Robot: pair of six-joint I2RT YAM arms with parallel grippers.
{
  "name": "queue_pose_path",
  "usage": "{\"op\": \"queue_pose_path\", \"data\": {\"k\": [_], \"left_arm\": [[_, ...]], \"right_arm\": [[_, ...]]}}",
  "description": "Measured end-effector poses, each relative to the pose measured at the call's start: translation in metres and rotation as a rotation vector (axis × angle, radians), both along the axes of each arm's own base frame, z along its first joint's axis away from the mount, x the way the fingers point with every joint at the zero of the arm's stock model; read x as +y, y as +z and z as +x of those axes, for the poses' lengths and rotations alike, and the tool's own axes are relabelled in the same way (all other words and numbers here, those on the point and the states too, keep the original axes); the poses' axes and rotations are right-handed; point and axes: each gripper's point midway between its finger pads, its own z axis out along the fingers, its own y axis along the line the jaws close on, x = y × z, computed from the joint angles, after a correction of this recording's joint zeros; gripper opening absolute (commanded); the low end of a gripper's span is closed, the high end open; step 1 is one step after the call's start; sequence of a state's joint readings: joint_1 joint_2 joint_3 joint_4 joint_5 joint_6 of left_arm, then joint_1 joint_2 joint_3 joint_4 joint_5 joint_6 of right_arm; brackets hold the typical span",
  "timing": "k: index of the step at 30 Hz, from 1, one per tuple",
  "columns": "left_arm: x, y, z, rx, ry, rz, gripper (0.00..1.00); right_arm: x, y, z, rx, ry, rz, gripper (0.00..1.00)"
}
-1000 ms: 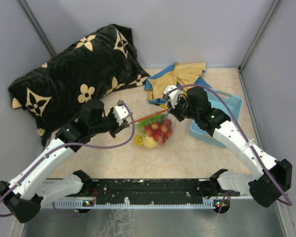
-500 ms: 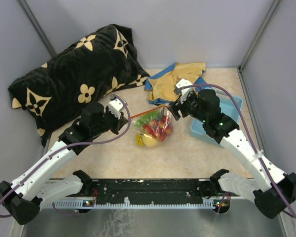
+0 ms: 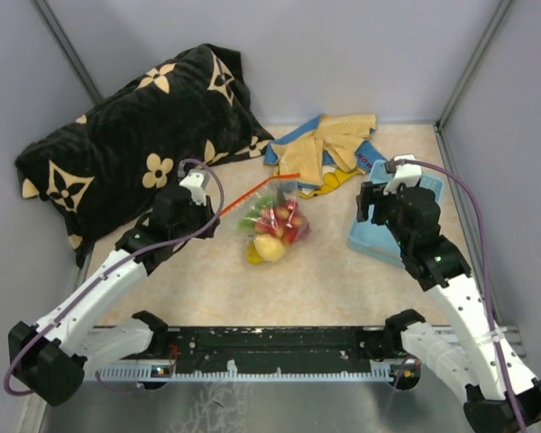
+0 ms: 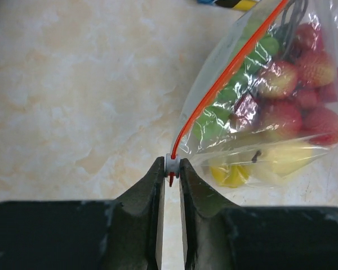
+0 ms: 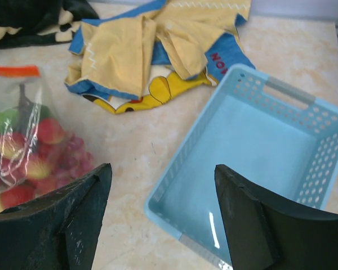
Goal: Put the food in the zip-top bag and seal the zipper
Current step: Zip the zipper food storage bag at the center of the board, then reset both arms
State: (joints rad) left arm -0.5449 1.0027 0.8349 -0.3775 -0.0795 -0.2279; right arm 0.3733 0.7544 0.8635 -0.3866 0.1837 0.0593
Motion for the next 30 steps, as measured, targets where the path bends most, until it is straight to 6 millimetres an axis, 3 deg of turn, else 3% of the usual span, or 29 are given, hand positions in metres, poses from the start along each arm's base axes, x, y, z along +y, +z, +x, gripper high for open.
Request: {"op": "queue_pose_path", "data": {"k": [4, 7, 12, 19, 22, 30], "left_arm": [[0.018, -0.026, -0.001, 0.093, 0.111, -0.030, 0.28], [0.031, -0.038, -0.002, 0.138, 0.184, -0.052, 0.41], [0.055, -0.045, -0.009, 0.157, 0.305, -0.103, 0.52], [0.078, -0.006, -0.020, 0.027, 0.409, -0.182, 0.76], [0.090, 0.018, -0.029, -0.066, 0.440, -0.217, 0.98], [0.125, 0.082, -0.065, -0.355, 0.489, -0.299, 1.00]], "right_arm": [[-0.012, -0.019, -0.010, 0.093, -0.076, 0.032, 0.75], [-0.017, -0.032, -0.018, 0.152, -0.113, 0.044, 0.75], [-0.025, -0.038, -0.032, 0.161, -0.156, 0.085, 0.75], [-0.035, -0.014, -0.054, 0.043, -0.168, 0.158, 0.76], [-0.043, -0.002, -0.061, -0.014, -0.190, 0.167, 0.76], [-0.062, 0.017, -0.075, -0.127, -0.238, 0.156, 0.76]]}}
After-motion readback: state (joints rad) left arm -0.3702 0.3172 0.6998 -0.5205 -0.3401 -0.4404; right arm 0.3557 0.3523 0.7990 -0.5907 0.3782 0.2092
